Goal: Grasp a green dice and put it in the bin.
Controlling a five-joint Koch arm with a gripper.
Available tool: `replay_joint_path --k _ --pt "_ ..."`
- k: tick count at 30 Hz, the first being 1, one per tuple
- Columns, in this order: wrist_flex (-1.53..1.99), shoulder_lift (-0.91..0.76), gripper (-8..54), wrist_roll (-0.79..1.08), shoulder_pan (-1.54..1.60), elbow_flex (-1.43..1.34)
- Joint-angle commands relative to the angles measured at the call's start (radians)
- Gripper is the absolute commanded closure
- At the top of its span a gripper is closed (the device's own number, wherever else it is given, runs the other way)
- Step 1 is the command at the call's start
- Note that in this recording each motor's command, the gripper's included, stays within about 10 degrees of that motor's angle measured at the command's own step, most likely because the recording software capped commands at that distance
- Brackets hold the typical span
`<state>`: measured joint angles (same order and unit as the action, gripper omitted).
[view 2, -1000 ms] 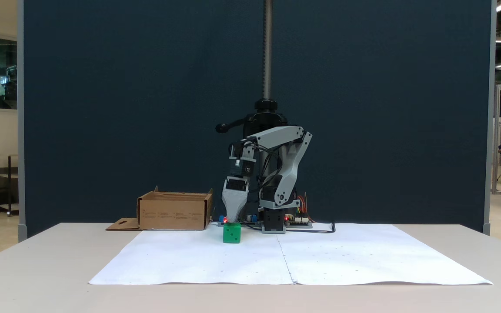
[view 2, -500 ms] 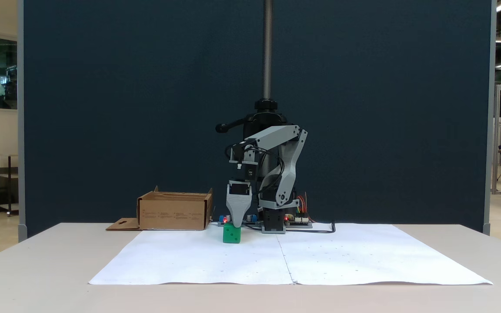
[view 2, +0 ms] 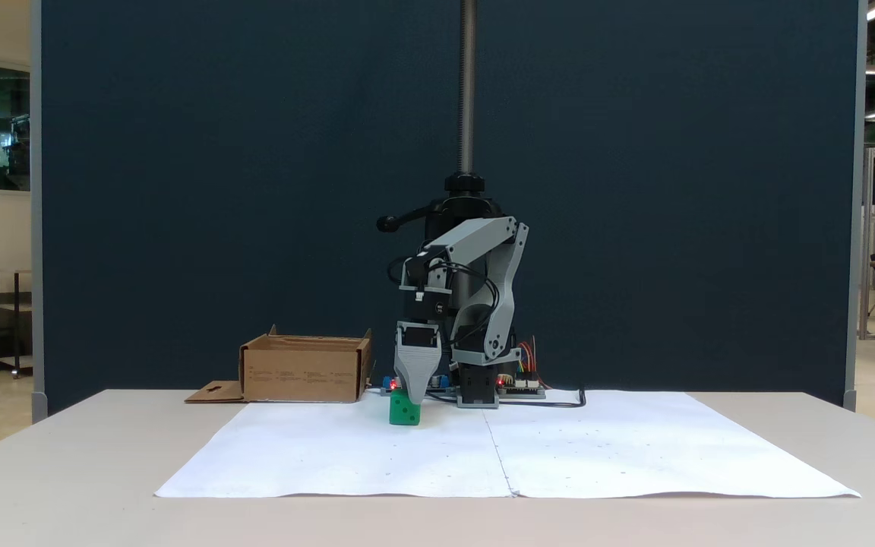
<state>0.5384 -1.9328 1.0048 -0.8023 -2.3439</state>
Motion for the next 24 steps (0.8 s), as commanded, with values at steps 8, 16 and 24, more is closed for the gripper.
replay_joint_path --k 8,16,24 --pt "-0.032 -0.012 3.3 -0.173 -0.025 0.021" --pt "-0.003 -0.012 3.0 -0.207 -0.025 0.000" --pt "0.041 0.028 2.0 -0.209 -0.023 0.000"
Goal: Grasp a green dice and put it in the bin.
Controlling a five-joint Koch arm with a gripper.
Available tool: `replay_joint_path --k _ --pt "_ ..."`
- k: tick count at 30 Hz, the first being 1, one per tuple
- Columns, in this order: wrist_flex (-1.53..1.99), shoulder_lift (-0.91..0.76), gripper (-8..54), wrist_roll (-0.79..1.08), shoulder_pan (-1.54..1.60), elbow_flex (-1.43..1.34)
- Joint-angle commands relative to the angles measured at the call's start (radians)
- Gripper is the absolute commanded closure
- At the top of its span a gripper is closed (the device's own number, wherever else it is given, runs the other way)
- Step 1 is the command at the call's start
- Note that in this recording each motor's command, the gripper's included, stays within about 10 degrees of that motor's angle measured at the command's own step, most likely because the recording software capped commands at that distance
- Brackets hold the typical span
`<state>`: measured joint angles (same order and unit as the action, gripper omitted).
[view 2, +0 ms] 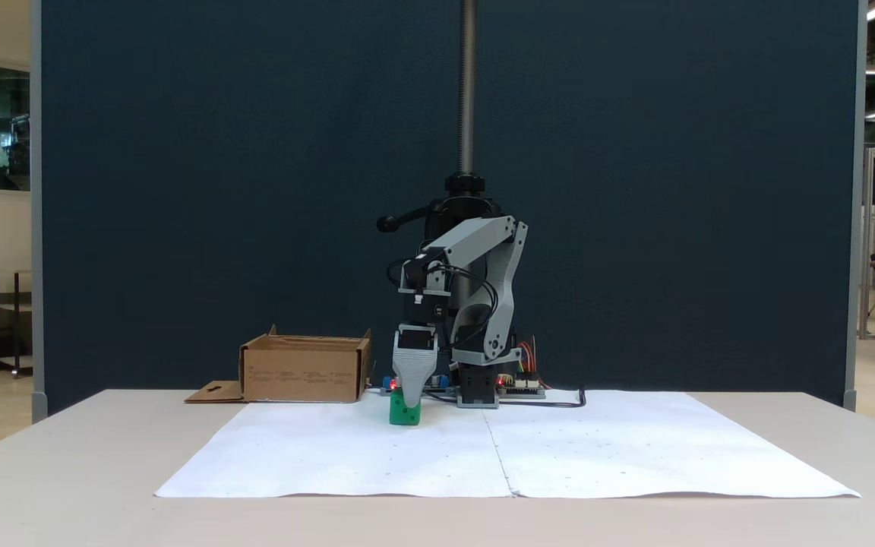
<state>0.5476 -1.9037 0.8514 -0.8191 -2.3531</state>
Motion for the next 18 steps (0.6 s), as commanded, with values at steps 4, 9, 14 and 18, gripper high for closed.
replay_joint_path --k 4,9,14,18 --pt "0.032 0.025 2.0 -0.055 -0.006 0.009" --pt "0.031 0.054 2.0 -0.057 -0.005 0.015" --pt "0.031 0.078 2.2 -0.058 -0.005 0.046" --pt "0.029 0.081 2.3 -0.060 -0.012 0.055"
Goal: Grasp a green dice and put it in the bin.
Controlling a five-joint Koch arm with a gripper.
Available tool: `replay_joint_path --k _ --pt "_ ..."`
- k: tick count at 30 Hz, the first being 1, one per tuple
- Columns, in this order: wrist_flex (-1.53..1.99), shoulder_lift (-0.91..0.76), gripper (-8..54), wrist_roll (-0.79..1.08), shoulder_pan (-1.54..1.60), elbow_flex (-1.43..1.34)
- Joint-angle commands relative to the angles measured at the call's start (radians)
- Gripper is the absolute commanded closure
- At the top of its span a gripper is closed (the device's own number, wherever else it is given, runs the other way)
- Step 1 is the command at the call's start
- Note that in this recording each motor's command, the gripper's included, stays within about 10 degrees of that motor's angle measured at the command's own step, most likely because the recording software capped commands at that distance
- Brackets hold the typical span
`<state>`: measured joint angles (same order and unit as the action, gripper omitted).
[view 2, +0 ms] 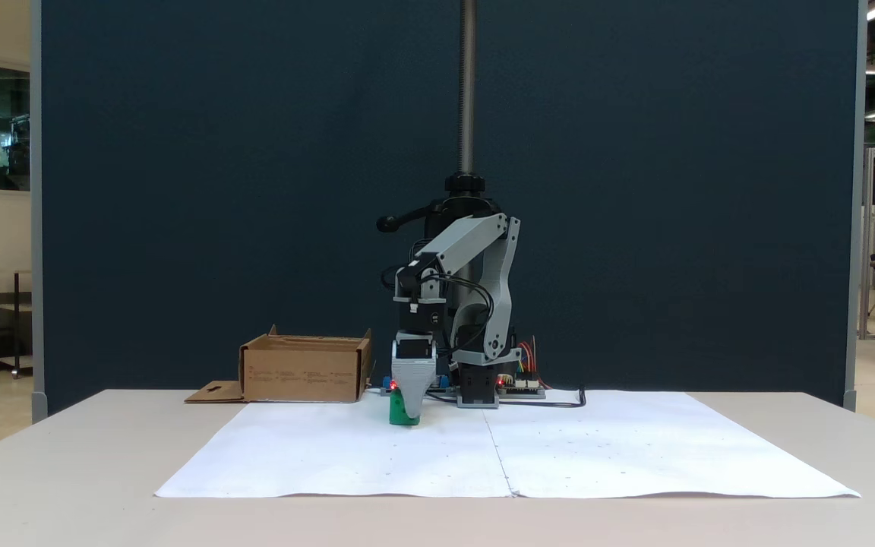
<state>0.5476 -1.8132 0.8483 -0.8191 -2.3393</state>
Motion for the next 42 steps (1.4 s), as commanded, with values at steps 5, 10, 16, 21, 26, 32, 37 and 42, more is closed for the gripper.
replay_joint_path --k 5,10,16,21,26,32,37,42 --pt "0.021 0.009 2.3 -0.057 -0.012 0.051" --pt "0.018 0.031 2.3 -0.057 -0.012 0.083" --pt "0.012 0.069 2.4 -0.055 -0.021 0.127" --pt "0.012 0.080 2.5 -0.054 -0.035 0.130" --pt "0.012 0.087 3.4 -0.055 -0.037 0.130" --pt "0.014 0.089 9.1 -0.055 -0.037 0.129" --pt "0.011 0.089 13.8 -0.055 -0.037 0.129" --pt "0.006 0.087 21.6 -0.055 -0.037 0.129"
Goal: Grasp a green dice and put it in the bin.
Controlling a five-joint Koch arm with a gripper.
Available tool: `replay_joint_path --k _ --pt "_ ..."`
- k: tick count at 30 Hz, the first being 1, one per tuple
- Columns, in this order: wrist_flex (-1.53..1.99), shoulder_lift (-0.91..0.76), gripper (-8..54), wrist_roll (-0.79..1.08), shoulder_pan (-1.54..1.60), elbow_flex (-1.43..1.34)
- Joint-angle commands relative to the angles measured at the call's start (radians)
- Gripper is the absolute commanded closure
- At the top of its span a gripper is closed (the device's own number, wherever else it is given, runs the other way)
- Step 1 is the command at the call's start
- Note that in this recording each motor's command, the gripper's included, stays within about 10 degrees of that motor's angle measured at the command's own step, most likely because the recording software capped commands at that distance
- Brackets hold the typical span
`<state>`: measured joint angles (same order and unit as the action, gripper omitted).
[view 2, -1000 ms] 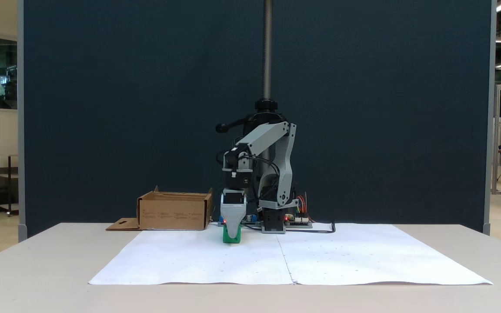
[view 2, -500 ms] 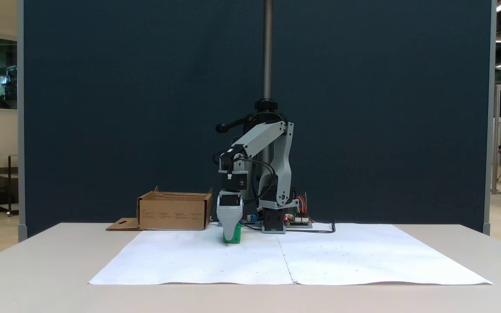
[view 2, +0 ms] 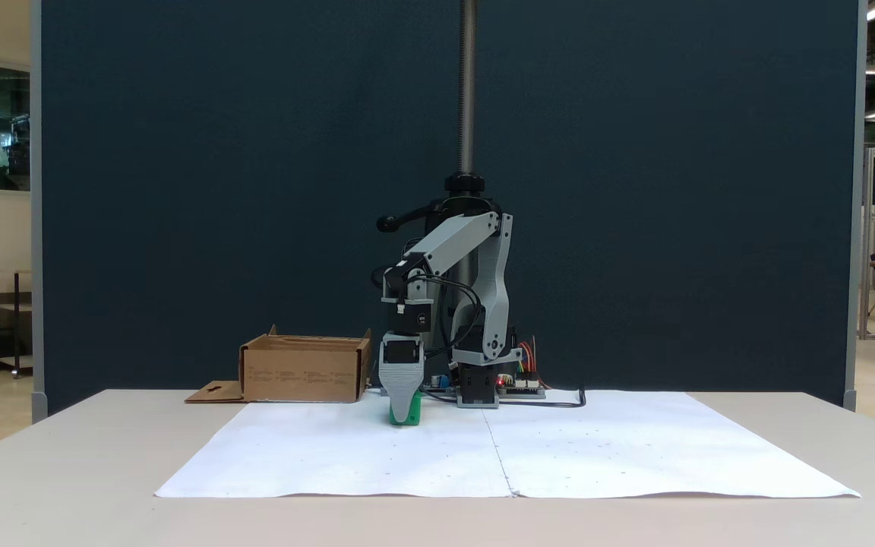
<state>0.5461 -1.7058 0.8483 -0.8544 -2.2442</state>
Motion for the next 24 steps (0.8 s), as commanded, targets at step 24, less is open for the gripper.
replay_joint_path --k 24 --pt "-0.117 -0.147 33.4 -0.296 -0.005 0.311"
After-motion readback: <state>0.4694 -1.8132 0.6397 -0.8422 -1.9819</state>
